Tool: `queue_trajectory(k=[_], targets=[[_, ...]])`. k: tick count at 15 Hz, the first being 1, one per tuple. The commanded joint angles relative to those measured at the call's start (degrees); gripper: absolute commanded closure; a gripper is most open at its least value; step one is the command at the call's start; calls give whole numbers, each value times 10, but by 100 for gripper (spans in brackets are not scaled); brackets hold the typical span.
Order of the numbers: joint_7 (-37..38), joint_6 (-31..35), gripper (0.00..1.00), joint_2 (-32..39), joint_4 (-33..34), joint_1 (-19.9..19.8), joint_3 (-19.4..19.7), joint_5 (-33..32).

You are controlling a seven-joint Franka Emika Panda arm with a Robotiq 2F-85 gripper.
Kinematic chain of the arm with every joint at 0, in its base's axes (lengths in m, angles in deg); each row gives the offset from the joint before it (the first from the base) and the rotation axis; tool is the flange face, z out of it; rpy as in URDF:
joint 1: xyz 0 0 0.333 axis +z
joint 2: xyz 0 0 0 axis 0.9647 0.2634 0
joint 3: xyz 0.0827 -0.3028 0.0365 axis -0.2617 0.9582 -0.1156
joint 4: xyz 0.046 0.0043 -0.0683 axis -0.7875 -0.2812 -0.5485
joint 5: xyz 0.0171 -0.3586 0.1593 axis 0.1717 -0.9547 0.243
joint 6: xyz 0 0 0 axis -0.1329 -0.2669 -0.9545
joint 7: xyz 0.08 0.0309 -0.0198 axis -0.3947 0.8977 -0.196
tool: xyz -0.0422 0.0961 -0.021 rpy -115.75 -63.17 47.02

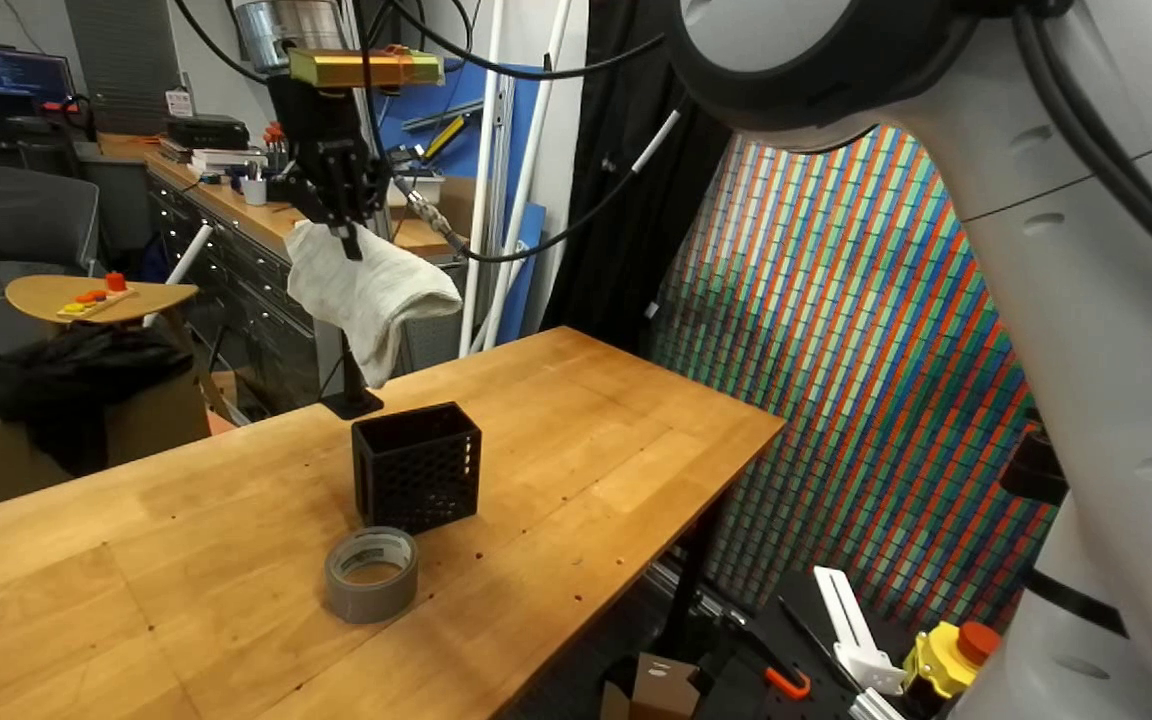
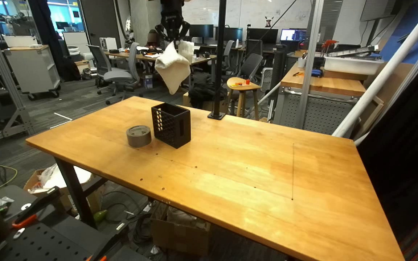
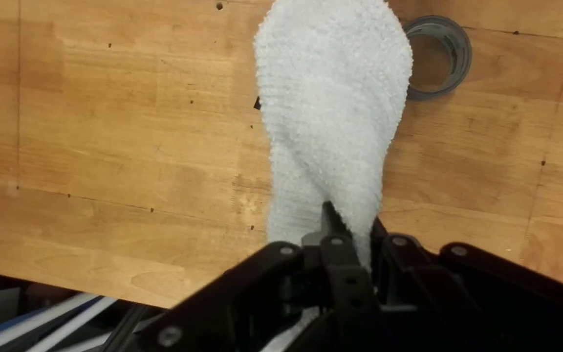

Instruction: Put the towel in the box

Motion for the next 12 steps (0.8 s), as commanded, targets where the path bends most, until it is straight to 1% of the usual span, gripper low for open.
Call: queue_trajectory(k=[1, 6, 9, 10, 12], targets=[[49, 40, 97, -44, -73, -6, -4, 21], [56, 122, 97, -84, -185, -8, 3, 3], [64, 168, 97, -117, -265, -16, 3, 9], [61, 181, 97, -126, -287, -6, 20, 19], [65, 207, 97, -150, -340, -7, 21, 25]])
